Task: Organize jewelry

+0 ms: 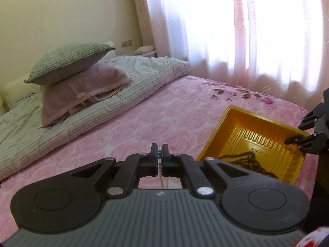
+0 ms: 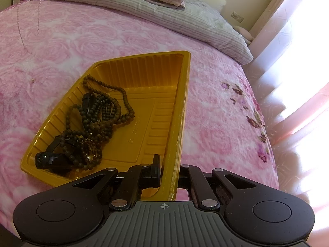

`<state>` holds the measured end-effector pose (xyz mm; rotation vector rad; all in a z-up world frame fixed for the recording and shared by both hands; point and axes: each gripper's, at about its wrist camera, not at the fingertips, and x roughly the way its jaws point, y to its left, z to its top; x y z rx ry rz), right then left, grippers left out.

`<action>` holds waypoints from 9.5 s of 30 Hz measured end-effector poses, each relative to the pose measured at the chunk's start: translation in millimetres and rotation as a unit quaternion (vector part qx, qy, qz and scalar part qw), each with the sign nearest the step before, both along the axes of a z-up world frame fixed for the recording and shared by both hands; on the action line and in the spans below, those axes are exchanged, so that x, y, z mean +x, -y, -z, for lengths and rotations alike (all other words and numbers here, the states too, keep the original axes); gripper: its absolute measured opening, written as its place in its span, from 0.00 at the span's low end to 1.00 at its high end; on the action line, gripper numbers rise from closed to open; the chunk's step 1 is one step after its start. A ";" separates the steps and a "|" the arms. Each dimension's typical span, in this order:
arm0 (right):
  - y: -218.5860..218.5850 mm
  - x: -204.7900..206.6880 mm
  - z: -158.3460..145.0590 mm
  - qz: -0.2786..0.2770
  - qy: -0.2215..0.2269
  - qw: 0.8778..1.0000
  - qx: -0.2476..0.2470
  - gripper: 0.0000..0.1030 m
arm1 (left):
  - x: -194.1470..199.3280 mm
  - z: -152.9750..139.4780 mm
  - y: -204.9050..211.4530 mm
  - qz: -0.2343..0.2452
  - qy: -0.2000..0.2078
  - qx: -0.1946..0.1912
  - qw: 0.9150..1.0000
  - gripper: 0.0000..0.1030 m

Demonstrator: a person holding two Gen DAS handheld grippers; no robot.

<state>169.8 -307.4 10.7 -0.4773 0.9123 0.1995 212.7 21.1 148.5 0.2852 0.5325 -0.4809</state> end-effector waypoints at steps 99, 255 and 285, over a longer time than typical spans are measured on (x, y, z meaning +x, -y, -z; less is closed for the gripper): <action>16.1 1.9 8.0 0.024 -0.023 0.999 0.037 0.07 | -18.5 188.3 -6.0 -0.115 -0.104 -0.067 0.986 0.25; -36.2 -136.1 3.0 0.093 0.001 0.969 0.229 0.80 | -211.1 153.9 61.0 -0.272 -0.162 -0.123 0.940 0.99; -51.7 -137.2 -1.5 0.072 -0.003 0.969 0.236 0.80 | -213.5 148.4 63.6 -0.303 -0.144 -0.109 0.936 1.00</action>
